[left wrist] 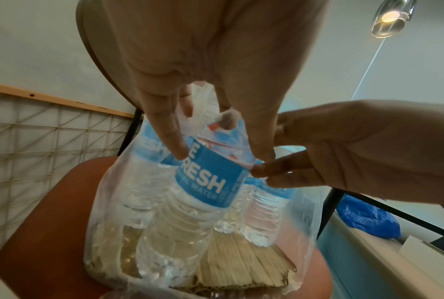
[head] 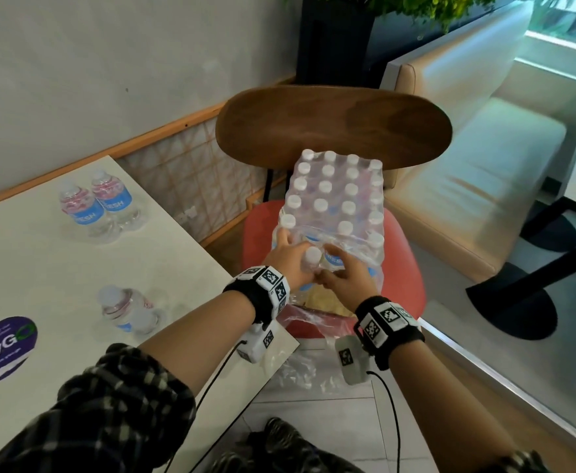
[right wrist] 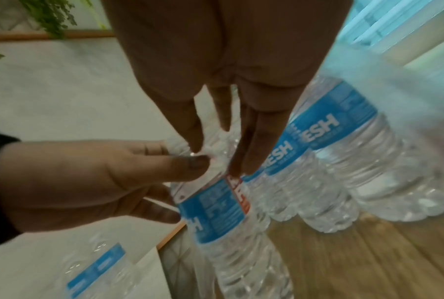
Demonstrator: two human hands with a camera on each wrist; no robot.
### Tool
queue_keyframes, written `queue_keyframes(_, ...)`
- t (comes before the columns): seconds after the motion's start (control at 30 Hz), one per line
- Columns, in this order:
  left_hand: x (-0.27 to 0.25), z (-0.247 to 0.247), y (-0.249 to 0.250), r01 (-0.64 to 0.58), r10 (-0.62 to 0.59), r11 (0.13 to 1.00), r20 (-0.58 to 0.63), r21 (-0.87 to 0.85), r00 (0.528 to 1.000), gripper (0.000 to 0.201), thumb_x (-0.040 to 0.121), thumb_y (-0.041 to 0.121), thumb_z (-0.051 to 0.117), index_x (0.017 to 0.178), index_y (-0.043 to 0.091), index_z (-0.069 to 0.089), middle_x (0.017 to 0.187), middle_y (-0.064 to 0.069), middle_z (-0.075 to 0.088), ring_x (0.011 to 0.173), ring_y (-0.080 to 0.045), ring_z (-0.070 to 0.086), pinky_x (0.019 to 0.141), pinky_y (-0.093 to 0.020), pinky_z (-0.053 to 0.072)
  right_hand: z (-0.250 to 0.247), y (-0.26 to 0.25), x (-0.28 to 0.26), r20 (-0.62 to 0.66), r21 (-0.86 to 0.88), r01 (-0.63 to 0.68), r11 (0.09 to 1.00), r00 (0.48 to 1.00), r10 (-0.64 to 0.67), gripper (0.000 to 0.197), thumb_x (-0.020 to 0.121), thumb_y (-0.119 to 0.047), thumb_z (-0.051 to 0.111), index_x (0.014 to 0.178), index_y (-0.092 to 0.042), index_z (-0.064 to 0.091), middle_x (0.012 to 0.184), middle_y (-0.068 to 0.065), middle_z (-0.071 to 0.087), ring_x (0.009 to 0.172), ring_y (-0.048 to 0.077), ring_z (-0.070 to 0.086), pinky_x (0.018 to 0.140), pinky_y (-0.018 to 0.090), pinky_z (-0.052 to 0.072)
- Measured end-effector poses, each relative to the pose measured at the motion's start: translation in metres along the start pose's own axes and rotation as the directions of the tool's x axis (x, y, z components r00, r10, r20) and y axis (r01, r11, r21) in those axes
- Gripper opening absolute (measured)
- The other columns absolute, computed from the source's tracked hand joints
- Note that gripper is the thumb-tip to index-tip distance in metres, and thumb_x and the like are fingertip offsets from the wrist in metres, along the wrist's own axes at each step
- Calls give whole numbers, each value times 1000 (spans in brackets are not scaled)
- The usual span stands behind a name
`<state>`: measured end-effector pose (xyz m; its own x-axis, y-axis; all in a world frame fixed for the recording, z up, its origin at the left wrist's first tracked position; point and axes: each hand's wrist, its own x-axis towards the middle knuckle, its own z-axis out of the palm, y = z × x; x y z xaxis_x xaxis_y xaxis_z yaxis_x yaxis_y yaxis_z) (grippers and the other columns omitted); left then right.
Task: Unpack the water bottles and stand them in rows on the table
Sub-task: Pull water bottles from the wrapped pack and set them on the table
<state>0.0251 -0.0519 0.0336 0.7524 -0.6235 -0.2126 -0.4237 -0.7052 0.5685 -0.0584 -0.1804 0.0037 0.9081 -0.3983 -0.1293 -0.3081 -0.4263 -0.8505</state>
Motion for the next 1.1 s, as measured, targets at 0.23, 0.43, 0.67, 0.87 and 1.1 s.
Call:
queue_keyframes(0.23, -12, 2, -15, 25, -26, 998, -12, -62, 1000, 46, 75, 43, 75, 115, 28, 60, 129, -2, 25, 100, -25, 57, 95, -31, 45, 8, 18, 28, -182, -61, -87, 994, 980, 75, 47, 80, -32, 68, 122, -21, 49, 121, 4, 59, 106, 25, 61, 92, 44, 51)
queue_keyframes(0.43, -45, -3, -25, -84, 100, 979, 82, -185, 992, 40, 79, 33, 73, 114, 17, 64, 132, -5, 51, 118, -21, 53, 102, -38, 42, 10, -3, 53, -159, -217, -316, 924, 945, 286, 48, 90, -49, 50, 109, -7, 63, 102, 16, 69, 96, 32, 63, 89, 40, 49)
queue_keyframes(0.67, -110, -32, -49, -98, 106, 994, 189, -51, 976, 37, 80, 44, 69, 114, 32, 61, 110, 2, 67, 103, -19, 60, 91, -37, 49, 26, -20, -7, -208, 93, -168, 981, 961, 184, 46, 89, -35, 60, 131, -21, 47, 109, 4, 59, 66, 22, 69, 69, 37, 58)
queue_keyframes(0.87, -159, -59, -90, -48, -1, 984, 276, 172, 961, 50, 82, 51, 63, 129, 38, 50, 117, -11, 56, 112, -27, 50, 98, -38, 43, 79, -41, -53, -42, 135, -45, 990, 998, 51, 38, 73, -52, 67, 107, -46, 52, 114, -2, 58, 85, 34, 68, 70, 44, 58)
queue_keyframes(1.1, -186, -76, -128, -204, 185, 893, 86, 402, 979, 46, 81, 47, 64, 122, 28, 59, 123, 3, 49, 113, -21, 40, 89, -39, 46, 146, -74, -75, 150, 117, 70, 991, 985, -87, 27, 86, -30, 66, 109, -27, 54, 105, 9, 62, 60, 19, 62, 47, 17, 45)
